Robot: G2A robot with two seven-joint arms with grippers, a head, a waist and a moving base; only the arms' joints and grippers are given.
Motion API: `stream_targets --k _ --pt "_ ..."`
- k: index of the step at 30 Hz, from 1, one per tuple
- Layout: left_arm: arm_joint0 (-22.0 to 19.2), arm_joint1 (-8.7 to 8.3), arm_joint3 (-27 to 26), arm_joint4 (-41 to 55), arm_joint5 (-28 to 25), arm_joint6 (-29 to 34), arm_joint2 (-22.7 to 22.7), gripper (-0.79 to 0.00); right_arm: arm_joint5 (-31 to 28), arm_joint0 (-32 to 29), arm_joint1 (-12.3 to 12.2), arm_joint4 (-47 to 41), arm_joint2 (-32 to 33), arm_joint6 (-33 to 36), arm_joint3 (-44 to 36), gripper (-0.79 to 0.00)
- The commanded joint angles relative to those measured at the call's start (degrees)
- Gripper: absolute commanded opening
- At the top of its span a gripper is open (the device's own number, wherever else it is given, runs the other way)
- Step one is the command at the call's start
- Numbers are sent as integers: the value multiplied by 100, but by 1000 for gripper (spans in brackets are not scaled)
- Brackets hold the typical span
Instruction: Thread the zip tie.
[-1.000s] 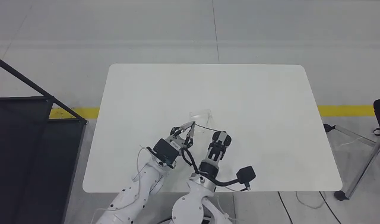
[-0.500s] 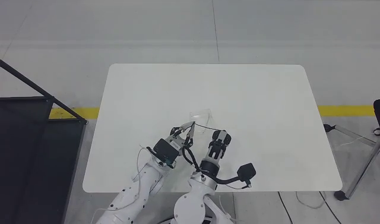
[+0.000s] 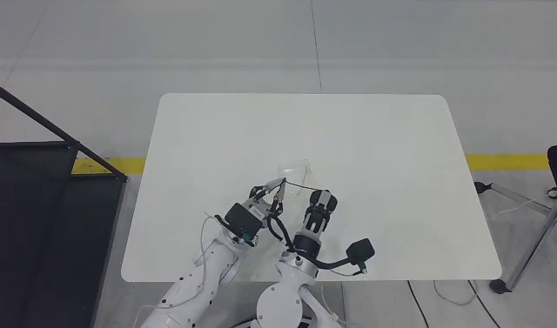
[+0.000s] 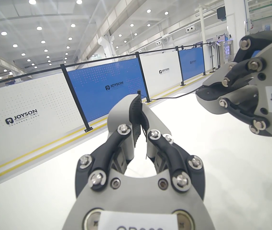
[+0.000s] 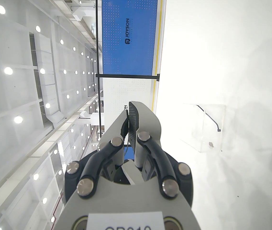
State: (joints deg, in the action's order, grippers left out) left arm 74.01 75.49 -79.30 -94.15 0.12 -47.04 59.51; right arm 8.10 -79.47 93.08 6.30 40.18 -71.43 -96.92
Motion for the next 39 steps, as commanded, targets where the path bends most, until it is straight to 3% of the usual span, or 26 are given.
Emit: stream_targets --k 1,39 --pt "0 0 0 0 0 0 0 -785 -8 -9 -1 -2 10 10 -6 -785" --pt "0 0 0 0 0 0 0 -785 -102 -63 -30 31 53 102 -53 -785"
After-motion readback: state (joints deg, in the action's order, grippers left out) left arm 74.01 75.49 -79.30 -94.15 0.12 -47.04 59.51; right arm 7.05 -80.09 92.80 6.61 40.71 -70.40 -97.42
